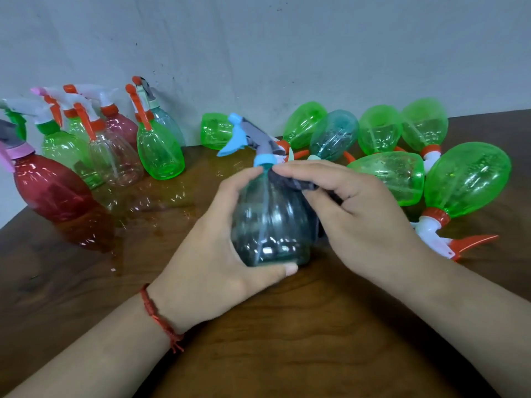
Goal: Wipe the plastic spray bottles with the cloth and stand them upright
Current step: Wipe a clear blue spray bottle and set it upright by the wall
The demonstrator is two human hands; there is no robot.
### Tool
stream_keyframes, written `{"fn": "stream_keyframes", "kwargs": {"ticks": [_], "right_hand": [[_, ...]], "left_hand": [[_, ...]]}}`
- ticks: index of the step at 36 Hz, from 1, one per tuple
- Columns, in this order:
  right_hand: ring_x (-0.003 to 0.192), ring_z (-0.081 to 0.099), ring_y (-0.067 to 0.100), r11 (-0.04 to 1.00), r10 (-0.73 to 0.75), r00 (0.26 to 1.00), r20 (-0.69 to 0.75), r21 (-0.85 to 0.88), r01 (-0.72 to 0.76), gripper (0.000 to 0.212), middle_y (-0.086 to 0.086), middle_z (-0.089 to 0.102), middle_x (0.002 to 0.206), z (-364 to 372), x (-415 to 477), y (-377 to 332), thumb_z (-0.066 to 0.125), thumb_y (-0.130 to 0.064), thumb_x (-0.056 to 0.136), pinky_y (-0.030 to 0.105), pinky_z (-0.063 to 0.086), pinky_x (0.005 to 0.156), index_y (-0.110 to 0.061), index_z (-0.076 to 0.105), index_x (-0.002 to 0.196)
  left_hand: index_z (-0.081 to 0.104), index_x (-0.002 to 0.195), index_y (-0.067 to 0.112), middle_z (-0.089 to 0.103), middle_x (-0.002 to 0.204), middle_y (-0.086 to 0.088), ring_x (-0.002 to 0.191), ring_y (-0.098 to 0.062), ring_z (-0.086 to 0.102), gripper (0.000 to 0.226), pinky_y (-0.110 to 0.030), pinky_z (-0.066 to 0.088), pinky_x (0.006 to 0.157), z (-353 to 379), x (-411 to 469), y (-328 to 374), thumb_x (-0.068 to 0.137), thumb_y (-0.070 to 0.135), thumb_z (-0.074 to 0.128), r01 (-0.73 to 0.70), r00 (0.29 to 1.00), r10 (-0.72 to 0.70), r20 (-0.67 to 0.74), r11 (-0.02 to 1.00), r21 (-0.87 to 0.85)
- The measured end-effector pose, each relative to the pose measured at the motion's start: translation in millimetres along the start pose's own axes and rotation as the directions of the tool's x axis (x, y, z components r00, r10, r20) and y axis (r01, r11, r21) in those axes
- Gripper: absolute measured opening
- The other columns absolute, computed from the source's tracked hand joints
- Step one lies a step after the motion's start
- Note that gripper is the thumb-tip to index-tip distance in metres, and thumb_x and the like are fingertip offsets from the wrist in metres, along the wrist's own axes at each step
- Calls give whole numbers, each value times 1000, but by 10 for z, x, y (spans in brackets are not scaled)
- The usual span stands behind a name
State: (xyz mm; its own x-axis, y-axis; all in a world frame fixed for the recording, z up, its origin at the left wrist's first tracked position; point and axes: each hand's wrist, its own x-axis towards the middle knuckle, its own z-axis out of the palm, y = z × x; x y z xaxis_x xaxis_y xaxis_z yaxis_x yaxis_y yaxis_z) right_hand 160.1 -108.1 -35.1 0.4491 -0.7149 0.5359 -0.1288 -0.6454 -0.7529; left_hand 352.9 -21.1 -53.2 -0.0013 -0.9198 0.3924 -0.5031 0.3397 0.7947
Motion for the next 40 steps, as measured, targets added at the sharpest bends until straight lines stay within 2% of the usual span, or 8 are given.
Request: {"fn": "stream_keyframes", "kwargs": {"ticks": [7, 13, 17, 22, 29, 34, 38, 40], "right_hand": [[117, 69, -2, 988, 66, 994, -89, 143, -52, 34, -16, 78, 118, -79, 47, -47, 60, 1, 104, 26, 53, 107, -21, 78, 123], [131, 61, -2, 973, 79, 992, 95, 211, -97, 37, -18, 72, 133, -53, -26, -81, 58, -7, 106, 26, 47, 115, -27, 73, 133], [140, 51, -6, 996, -37, 992, 119, 88, 27, 31, -16, 64, 146, 3, -67, -111, 58, -24, 109, 25, 36, 123, -26, 72, 136], [141, 52, -3, 967, -213, 966, 145, -108, 230, 35, -11, 61, 149, 46, -109, -81, 64, -8, 106, 25, 40, 121, -21, 71, 138], [132, 60, -3, 990, -142, 989, 42, 29, 141, 32, -18, 71, 133, 30, -73, -48, 69, -5, 101, 22, 44, 116, -25, 78, 125], [117, 69, 9, 986, -17, 997, -70, 162, 28, 25, -3, 74, 119, -53, 40, 5, 74, -11, 98, 26, 53, 104, -25, 81, 118], [99, 75, 13, 884, 138, 988, -68, 458, -92, 19, 2, 80, 106, -91, 95, 18, 74, -7, 98, 28, 58, 91, -15, 80, 113], [99, 75, 13, 864, 146, 988, -52, 493, -102, 17, 2, 81, 106, -91, 100, 12, 73, -6, 98, 29, 59, 91, -14, 79, 113]], "left_hand": [[28, 162, 21, 53, 156, 7, 142, -21, 58, 116, -35, 51, 114, 3, -11, 80, 70, 18, 100, -63, 997, 65, 33, 997, -53], [34, 162, 23, 51, 157, 13, 144, -10, 54, 114, -35, 48, 118, -40, 30, 68, 70, 26, 100, -83, 995, 90, -47, 987, 141], [35, 160, 25, 61, 145, 16, 132, -6, 64, 112, -27, 53, 110, -63, 37, 46, 67, 25, 99, -7, 982, 13, -187, 999, 32], [40, 155, 27, 67, 140, 5, 124, -13, 70, 106, -41, 57, 108, -94, 77, 34, 66, 24, 98, 64, 955, -100, -280, 989, -134], [34, 158, 23, 61, 146, 2, 133, -20, 65, 112, -44, 55, 111, -118, 73, 36, 67, 17, 100, 21, 984, -37, -172, 995, -96], [33, 160, 14, 50, 157, 2, 145, -21, 54, 114, -39, 47, 119, -79, 22, 78, 68, 14, 100, -88, 996, 88, -12, 996, 25], [32, 160, 13, 50, 155, 8, 144, -16, 55, 112, -26, 45, 117, -29, -14, 168, 69, 13, 99, -140, 987, 137, 88, 990, 24], [32, 159, 13, 51, 153, 13, 142, -14, 56, 112, -24, 46, 115, -19, -25, 181, 70, 11, 99, -156, 984, 154, 95, 988, 13]]}}
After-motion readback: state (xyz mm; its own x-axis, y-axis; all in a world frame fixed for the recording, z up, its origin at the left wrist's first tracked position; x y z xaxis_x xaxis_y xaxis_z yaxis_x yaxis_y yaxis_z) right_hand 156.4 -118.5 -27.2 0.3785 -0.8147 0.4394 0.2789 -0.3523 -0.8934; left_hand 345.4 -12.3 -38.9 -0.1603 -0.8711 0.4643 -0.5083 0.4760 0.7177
